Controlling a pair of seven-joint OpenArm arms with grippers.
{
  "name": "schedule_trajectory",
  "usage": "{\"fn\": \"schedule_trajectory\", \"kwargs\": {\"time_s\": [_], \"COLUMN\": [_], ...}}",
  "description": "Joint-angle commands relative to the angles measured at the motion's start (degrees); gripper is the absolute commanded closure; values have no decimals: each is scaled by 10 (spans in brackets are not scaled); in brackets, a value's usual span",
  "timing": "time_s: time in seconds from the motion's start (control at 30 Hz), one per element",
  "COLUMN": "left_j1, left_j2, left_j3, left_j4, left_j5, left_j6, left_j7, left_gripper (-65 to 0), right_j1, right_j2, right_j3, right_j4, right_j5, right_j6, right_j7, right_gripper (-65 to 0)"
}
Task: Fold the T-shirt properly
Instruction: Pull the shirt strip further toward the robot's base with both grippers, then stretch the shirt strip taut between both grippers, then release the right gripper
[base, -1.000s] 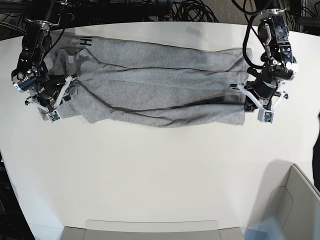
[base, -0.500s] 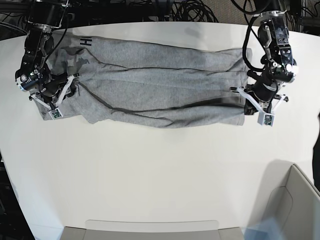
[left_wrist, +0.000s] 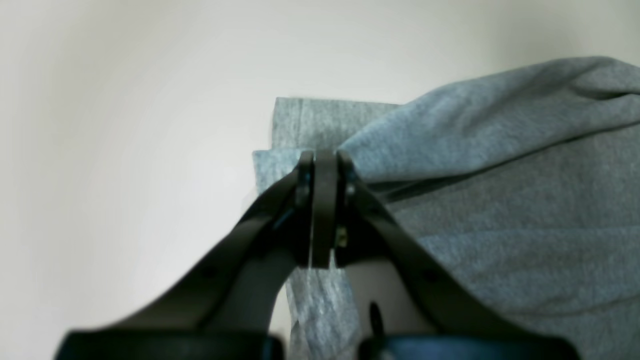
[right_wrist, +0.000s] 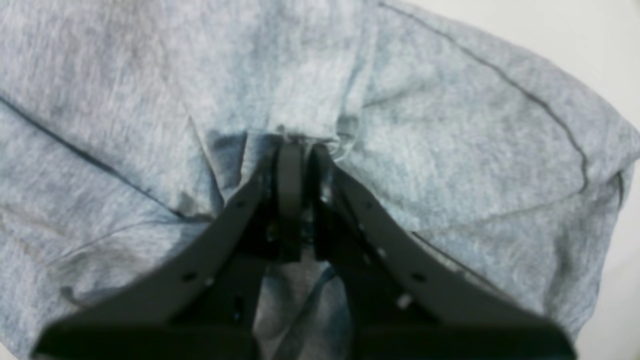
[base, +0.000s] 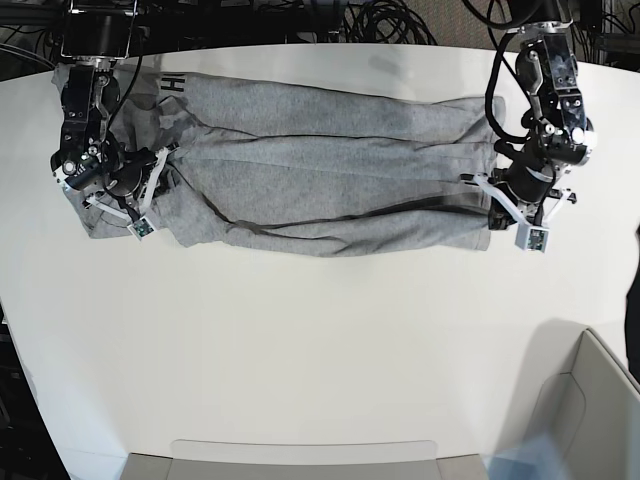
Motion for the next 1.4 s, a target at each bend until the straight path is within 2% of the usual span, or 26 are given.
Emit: {"fn": "schedule_trajectory", "kwargs": {"time_s": [0.0,0.2,0.33,0.53,0.67,0.8,0.9,1.07,1.37], "left_j1": [-7,-7,-7,-7,-2,9,22,65,139], "left_j2": [-6,-6,-6,-5,-5,-5,-6,-6,-6], "left_j3": [-2,-2,-2,-4,-5,-7,-9,-9,-9], "left_j4": [9,9,9,10,19,34,46,62,85], "left_j5": [-3,-3,-3,-3,-3,-3,-3,-3,-3], "left_j6": [1,1,1,1,1,1,1,2,2], "left_j7": [-11,-11,-11,-11,-10,-10,-10,-10,-10], "left_gripper": [0,0,0,0,0,0,0,0,0], "right_j1": [6,-7,-14,-44,-88,-112,-136,-182,-227], "right_j2": [6,17,15,17,14,17,17,32,33], "right_j3": [-1,6,51,100,148,225,260,265,261], "right_j4": [8,110,205,259,297,299,299,299,299], "right_j5": [6,6,11,17,57,100,122,125,126], "right_j6": [0,2,4,6,62,66,66,66,66], "right_j7": [1,-58,-90,-109,-112,-154,-159,-159,-155], "right_gripper": [0,0,0,0,0,0,0,0,0]}}
